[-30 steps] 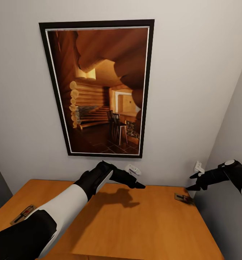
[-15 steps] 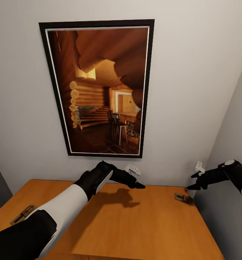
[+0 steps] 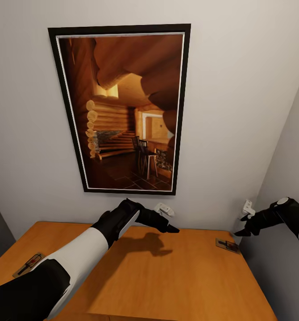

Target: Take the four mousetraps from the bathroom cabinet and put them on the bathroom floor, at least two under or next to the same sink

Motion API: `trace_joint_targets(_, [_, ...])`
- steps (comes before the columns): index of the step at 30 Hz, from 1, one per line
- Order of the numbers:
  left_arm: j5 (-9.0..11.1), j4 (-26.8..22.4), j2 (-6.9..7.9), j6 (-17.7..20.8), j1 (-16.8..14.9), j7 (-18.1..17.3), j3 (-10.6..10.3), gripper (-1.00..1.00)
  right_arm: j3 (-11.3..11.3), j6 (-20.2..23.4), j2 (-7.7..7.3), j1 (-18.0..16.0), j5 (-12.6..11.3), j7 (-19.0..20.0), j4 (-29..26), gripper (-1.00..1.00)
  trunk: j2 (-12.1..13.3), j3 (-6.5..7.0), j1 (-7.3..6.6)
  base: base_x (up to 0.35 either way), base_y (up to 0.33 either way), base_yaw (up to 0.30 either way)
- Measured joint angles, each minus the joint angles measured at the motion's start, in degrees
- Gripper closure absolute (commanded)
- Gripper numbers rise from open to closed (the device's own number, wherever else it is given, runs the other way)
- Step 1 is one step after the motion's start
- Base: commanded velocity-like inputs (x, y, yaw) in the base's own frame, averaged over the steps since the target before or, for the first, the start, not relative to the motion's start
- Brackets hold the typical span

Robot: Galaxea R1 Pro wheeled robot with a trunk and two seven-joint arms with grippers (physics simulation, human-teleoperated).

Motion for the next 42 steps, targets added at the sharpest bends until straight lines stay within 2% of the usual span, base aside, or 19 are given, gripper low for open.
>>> trace_joint_targets(3, [-0.03, -0.02, 0.0, 0.02, 0.01, 0.02, 0.02, -1.0, 0.01, -0.1, 1.0, -0.04, 1.46, -0.16, -0.01, -1.0, -0.02, 0.01, -0.01, 0.0, 0.0, 0.0])
trace_joint_targets(9, [-0.05, -0.02, 0.0, 0.02, 0.01, 0.03, 0.03, -1.0, 0.02, -0.08, 1.62, -0.05, 2.17, -0.07, -0.01, -1.0, -0.02, 0.01, -0.01, 0.0, 0.0, 0.0])
trace_joint_targets(42, [-0.09, 0.06, 0.0, 0.02, 0.01, 0.03, 0.18, -1.0, -0.07, -0.25, 1.92, -0.05, 2.26, 0.55, -0.1, -1.0, -0.02, 0.01, -0.01, 0.0, 0.0, 0.0])
